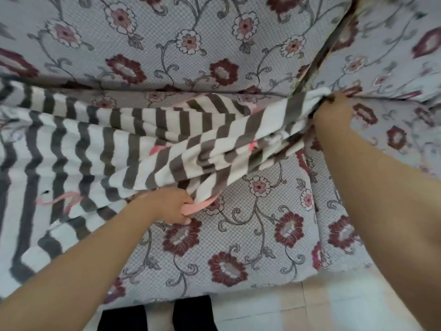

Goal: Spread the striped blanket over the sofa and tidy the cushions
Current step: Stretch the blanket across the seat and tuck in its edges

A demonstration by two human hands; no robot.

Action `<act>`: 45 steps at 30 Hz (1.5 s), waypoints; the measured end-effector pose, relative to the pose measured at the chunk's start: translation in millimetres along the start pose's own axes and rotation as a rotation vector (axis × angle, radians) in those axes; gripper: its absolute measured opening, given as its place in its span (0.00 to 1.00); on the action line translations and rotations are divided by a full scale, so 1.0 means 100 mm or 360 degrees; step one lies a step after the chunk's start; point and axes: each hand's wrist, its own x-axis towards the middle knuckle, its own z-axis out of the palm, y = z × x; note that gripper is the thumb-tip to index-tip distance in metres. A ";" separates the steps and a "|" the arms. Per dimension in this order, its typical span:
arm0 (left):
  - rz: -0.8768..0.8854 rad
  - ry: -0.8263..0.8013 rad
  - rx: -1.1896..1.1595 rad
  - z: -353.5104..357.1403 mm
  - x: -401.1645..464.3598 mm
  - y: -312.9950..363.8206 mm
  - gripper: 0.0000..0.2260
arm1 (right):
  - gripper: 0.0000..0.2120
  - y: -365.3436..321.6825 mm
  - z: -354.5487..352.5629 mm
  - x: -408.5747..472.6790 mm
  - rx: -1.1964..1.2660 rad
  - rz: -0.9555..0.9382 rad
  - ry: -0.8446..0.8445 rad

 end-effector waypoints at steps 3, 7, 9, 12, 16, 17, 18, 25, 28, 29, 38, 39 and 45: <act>-0.0053 -0.0326 0.0100 0.16 0.22 0.12 0.13 | 0.16 0.43 0.24 -0.22 0.0099 0.0022 -0.0343; 0.0006 0.0098 -0.0305 0.14 0.46 0.28 0.03 | 0.16 0.76 0.38 -0.60 0.0412 -0.0025 -0.0814; -0.0114 0.0847 -0.0686 0.01 0.62 0.39 0.05 | 0.15 0.79 0.40 -0.75 0.0630 0.0028 -0.1125; -0.0373 0.0980 -0.1628 -0.34 0.93 0.65 0.15 | 0.20 0.74 0.48 -1.01 0.0655 -0.0073 -0.1471; -0.0461 0.0816 -0.1581 -0.61 1.27 0.87 0.21 | 0.20 0.71 0.62 -1.38 0.0461 -0.0459 -0.1943; -0.0536 0.0862 -0.1428 -0.63 1.32 0.87 0.20 | 0.18 0.76 0.64 -1.41 0.0478 -0.0487 -0.2018; -0.0615 0.0921 -0.1385 -0.64 1.33 0.82 0.18 | 0.16 0.81 0.64 -1.44 0.0539 -0.0446 -0.2025; -0.1487 0.1331 -0.1107 -0.39 0.59 -0.65 0.26 | 0.18 1.18 0.85 -1.28 0.0515 0.0007 -0.1230; -0.1964 0.1200 -0.0471 -0.24 0.23 -1.05 0.35 | 0.19 1.07 1.13 -1.33 0.0449 0.0016 -0.1336; -0.1898 0.1302 -0.0269 -0.24 0.17 -1.10 0.34 | 0.20 0.97 1.28 -1.40 0.0407 -0.0010 -0.1386; -0.0813 0.0942 -0.0114 -0.28 0.60 -0.62 0.25 | 0.13 0.29 1.99 -2.03 0.0534 -0.0280 -0.1397; -0.0797 0.1040 -0.0074 -0.29 0.55 -0.69 0.21 | 0.08 0.28 1.99 -2.02 0.0547 -0.0280 -0.1317; -0.0847 0.1389 0.0144 -0.95 0.19 -0.80 0.21 | 0.09 0.18 1.50 -1.71 0.0988 0.0044 -0.0948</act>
